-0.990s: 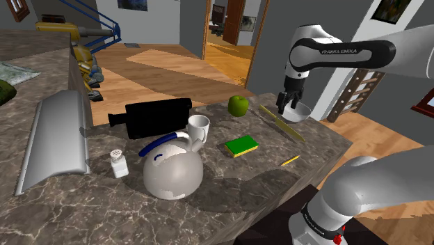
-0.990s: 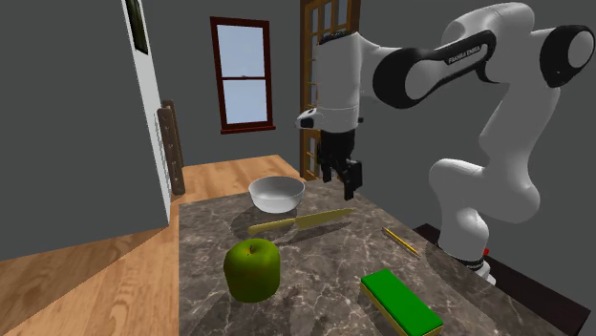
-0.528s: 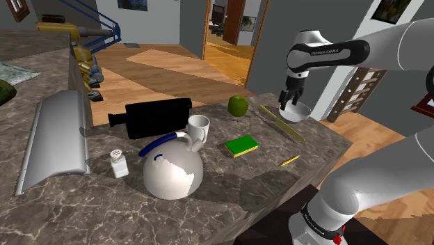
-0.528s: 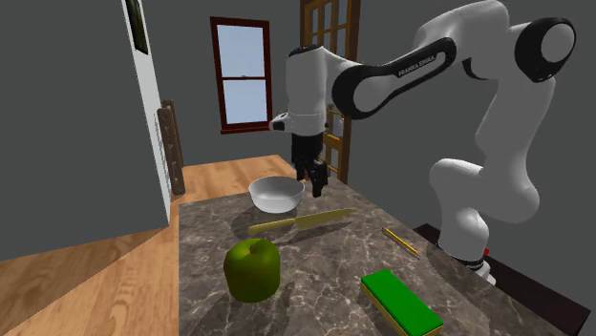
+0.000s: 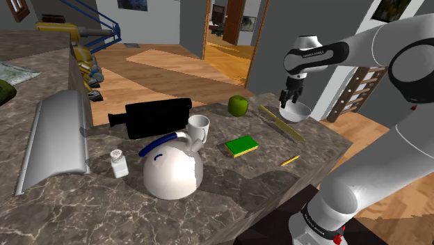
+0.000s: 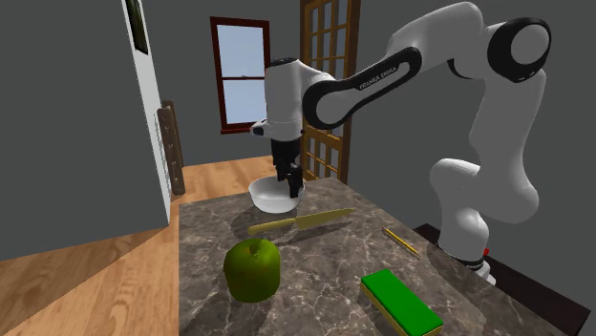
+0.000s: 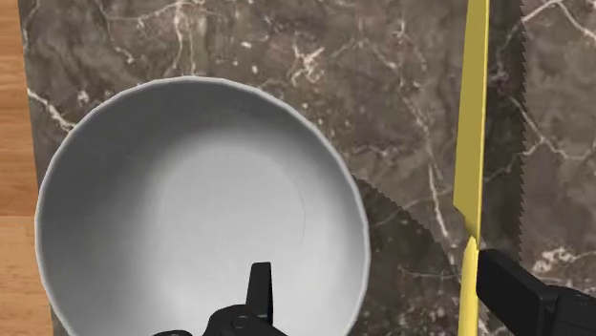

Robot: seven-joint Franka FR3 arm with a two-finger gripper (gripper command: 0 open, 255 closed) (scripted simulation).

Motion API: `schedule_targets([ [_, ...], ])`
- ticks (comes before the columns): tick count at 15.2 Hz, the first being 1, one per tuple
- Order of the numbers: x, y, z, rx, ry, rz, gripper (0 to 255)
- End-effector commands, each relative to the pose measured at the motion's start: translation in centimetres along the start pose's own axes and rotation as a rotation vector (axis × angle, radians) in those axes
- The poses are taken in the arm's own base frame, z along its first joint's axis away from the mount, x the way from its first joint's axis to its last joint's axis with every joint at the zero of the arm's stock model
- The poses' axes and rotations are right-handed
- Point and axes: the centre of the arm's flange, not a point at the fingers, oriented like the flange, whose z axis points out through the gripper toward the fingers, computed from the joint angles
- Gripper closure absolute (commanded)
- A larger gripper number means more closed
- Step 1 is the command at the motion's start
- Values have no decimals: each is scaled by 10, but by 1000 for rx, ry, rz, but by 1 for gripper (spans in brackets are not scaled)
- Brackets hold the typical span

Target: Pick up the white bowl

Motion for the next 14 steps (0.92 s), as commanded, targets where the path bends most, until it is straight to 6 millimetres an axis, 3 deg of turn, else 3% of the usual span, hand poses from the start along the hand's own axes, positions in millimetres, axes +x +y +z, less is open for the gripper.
schedule_targets([
  [1,2,0,10,-1,1,0,0],
  [6,3,-3,29,-1,1,0,0],
  [7,4,-3,29,-1,1,0,255],
  [14,4,-3,29,-1,1,0,255],
])
